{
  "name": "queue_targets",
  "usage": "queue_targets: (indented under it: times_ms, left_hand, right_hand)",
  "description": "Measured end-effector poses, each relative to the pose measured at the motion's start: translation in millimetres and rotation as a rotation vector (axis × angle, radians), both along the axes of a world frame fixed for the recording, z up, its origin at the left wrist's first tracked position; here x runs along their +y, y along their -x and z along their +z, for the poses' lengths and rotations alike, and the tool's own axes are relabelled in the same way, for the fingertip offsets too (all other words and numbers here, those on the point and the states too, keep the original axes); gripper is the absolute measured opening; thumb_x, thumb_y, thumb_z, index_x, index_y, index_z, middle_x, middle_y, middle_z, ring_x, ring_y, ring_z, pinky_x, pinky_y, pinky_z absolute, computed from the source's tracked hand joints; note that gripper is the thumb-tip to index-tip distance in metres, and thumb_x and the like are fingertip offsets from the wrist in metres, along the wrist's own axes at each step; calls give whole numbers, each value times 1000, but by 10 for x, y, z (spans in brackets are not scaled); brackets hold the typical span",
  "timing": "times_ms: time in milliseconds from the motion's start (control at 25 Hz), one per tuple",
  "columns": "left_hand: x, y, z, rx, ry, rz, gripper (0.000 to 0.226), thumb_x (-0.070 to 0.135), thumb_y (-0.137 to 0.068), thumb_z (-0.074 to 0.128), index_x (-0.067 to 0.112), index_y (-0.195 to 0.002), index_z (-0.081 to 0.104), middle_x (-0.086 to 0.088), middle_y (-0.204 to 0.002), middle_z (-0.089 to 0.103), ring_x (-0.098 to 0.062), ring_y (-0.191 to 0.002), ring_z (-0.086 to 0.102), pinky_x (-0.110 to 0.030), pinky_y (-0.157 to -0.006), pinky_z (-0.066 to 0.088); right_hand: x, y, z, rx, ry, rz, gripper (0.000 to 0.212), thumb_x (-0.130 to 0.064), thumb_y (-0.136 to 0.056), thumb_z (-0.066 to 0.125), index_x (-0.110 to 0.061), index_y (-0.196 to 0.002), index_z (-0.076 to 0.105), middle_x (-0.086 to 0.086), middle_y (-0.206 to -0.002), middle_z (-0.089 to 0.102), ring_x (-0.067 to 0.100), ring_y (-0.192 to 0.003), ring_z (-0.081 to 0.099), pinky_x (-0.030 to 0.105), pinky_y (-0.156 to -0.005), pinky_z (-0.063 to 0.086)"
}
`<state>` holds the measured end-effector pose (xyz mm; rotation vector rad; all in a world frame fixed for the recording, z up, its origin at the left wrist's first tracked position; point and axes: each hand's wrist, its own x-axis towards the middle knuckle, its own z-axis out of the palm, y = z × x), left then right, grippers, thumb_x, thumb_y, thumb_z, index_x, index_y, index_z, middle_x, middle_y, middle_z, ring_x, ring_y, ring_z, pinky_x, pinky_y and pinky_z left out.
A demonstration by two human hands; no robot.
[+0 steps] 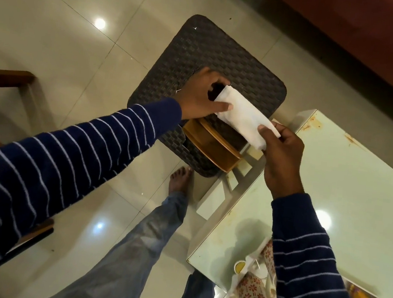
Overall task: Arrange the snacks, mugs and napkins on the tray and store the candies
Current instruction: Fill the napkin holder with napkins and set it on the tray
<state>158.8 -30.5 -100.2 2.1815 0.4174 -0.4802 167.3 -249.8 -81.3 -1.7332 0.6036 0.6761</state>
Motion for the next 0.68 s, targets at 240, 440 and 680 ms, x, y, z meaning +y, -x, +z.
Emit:
queue_targets:
  times_ms: [240,440,680]
  left_hand:
    - [99,165,487,6,422,277,48,41,-88,68,18,-126,49,2,-124,60,-11,-112,61,-32,-91,57]
    - [149,581,794,173,668,355,52,49,-79,64,34,-125,48,10,-124,55,-14,-109,62,-25,-73,58]
    - [122,933,577,271,338,366,47,24,-84,75,28,-123,50,3,-122,52,-19,-101,63,-22,-61,58]
  right_hand:
    - [-91,-23,496,95,-340,-172,33,-15,-91,69,-18,-122,59,3,-114,64,25,-106,67,28,-75,60]
    - [39,408,758,158,-385,-135,23,-12,-91,69,-23,-111,65,1,-110,69,23,-103,70,26,-71,60]
    - [164,930,692,236,-175,-111,40,-20,-86,76,-19,-121,57,-1,-113,63,26,-99,68,32,-73,63]
